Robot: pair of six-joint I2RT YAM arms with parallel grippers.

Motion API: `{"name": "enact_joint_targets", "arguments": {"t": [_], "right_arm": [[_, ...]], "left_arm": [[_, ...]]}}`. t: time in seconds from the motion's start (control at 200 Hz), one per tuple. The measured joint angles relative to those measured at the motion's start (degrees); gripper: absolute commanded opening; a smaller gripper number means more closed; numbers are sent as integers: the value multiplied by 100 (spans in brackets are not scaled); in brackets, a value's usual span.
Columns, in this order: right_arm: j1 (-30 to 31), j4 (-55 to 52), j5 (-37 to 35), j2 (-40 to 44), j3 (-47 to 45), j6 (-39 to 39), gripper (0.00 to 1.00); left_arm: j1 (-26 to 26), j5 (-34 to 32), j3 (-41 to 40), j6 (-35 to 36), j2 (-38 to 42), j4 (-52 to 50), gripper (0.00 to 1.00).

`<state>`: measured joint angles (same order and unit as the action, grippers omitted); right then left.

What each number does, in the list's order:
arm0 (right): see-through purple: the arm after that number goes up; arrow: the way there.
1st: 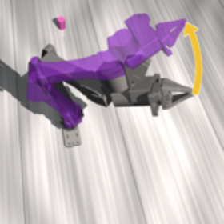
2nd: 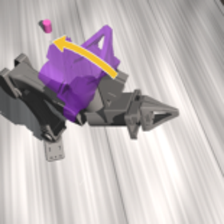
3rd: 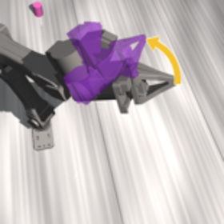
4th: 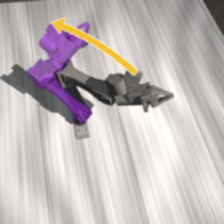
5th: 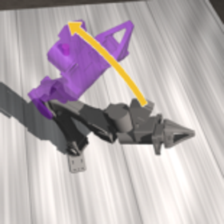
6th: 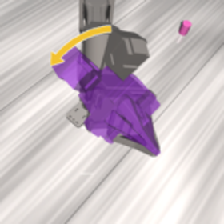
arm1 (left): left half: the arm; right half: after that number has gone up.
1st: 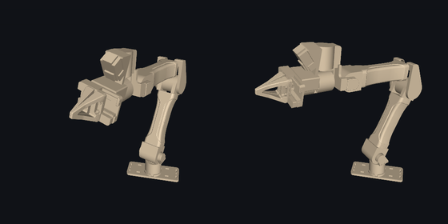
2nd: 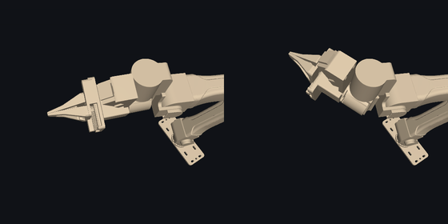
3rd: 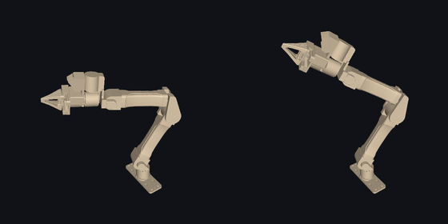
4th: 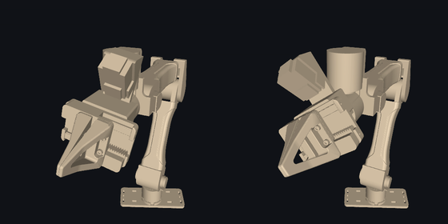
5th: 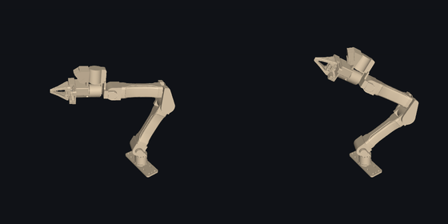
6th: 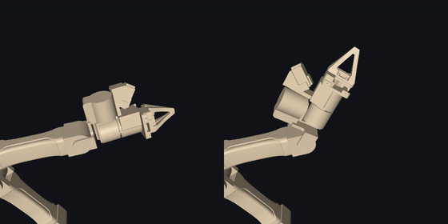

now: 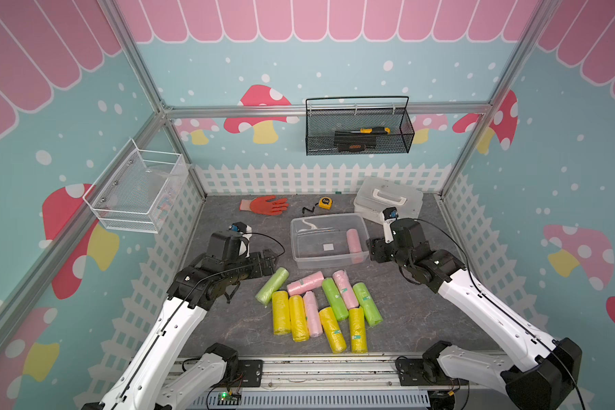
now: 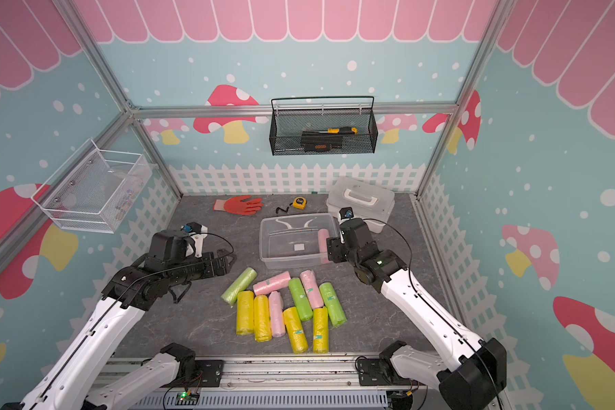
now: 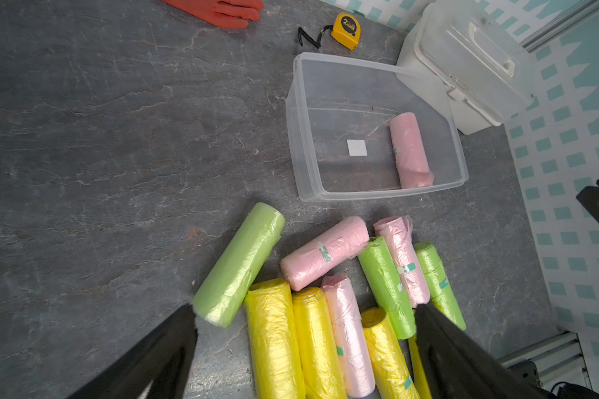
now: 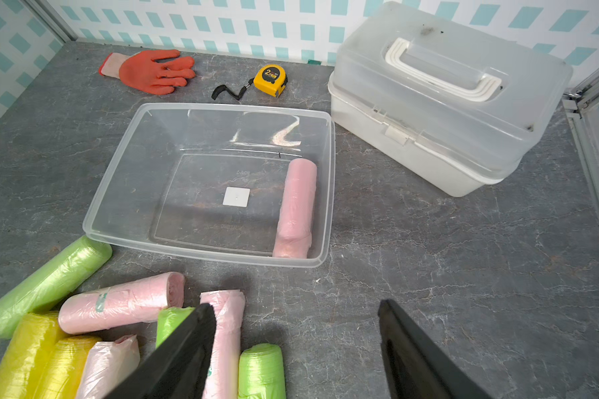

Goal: Put the roll of trash bags into the storage box
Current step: Pick up the roll of trash bags from the center of the board.

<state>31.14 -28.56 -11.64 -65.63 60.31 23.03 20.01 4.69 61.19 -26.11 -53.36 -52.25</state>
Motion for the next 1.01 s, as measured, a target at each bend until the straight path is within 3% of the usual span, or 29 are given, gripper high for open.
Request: {"name": "enact_joint_targets", "arguments": {"t": [0.255, 0.49, 1.006], "right_arm": [[0, 28, 4, 48, -70, -2, 78], [0, 31, -105, -4, -70, -22, 79], [0, -63, -149, -385, 72, -72, 80]], "left_arm": [[752, -944, -1001, -520, 13, 695, 99], [876, -1672, -1279, -584, -1086, 986, 98], [896, -1799, -1241, -498, -2677, 1364, 93]]}}
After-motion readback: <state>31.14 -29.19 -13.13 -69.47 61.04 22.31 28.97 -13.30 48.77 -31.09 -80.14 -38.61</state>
